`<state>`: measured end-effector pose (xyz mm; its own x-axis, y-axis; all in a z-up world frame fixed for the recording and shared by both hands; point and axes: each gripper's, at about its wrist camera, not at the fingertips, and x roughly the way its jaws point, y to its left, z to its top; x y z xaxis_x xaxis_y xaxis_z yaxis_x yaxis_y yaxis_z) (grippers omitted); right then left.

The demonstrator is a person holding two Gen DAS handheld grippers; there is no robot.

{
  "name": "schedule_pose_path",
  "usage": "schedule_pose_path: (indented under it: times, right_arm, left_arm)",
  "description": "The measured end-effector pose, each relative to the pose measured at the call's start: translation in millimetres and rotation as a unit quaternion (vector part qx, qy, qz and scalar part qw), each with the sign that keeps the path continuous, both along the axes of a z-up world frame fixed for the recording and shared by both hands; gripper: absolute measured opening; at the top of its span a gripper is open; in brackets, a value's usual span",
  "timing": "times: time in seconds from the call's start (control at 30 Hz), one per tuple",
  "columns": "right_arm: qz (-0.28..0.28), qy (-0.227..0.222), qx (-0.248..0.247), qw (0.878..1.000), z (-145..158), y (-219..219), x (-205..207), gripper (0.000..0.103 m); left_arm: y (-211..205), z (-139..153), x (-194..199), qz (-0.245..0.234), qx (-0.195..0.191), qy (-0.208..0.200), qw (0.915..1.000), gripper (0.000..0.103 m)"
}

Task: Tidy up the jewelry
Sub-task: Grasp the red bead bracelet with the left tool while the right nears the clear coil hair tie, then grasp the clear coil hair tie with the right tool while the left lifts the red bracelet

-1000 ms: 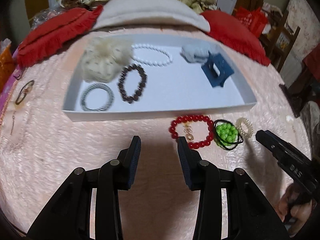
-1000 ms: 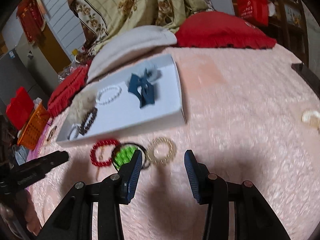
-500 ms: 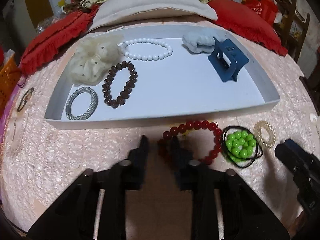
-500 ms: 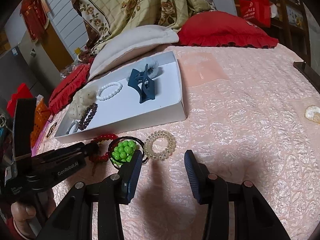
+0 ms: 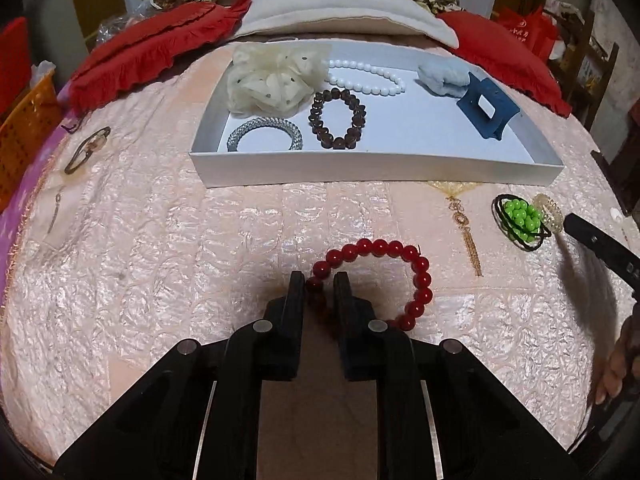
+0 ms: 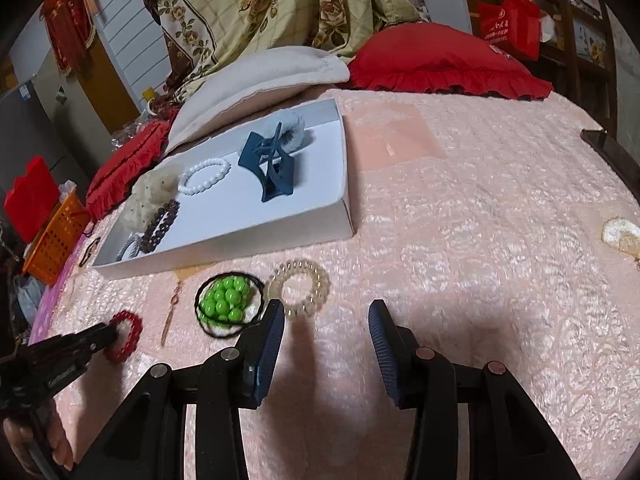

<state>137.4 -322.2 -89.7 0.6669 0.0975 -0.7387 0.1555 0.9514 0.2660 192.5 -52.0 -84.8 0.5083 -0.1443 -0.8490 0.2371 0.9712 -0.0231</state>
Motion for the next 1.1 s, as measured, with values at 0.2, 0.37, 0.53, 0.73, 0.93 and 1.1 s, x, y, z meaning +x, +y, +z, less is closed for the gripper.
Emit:
schedule_pose_path:
  times: [0.2, 0.37, 0.53, 0.73, 0.93, 1.1]
  right_arm:
    - [0.013, 0.007, -0.035, 0.999, -2, 12, 16, 0.036]
    - [0.017, 0.014, -0.065, 0.998, -4, 21, 24, 0.031]
    - [0.027, 0.016, -0.076, 0.997, -5, 30, 23, 0.011]
    - [0.021, -0.003, -0.039, 0.999, 4, 28, 8, 0.009]
    - [0.014, -0.042, -0.022, 0.999, 32, 28, -17, 0.009]
    - [0.011, -0.061, -0.007, 0.998, 49, 30, -38, 0.009]
  left_arm:
    - [-2, -1, 6, -0.001, -0.01, -0.009, 0.9999, 0.014]
    - [-2, -2, 9, -0.003, -0.018, -0.017, 0.9997, 0.017]
    - [-8, -2, 5, -0.013, -0.014, -0.019, 0.9996, 0.008]
    - [-10, 6, -8, -0.028, -0.031, -0.013, 0.9991, 0.008]
    - [-9, 39, -28, -0.037, -0.051, -0.041, 0.9972, 0.008]
    - [-12, 75, -52, -0.055, -0.058, -0.08, 0.9936, 0.008]
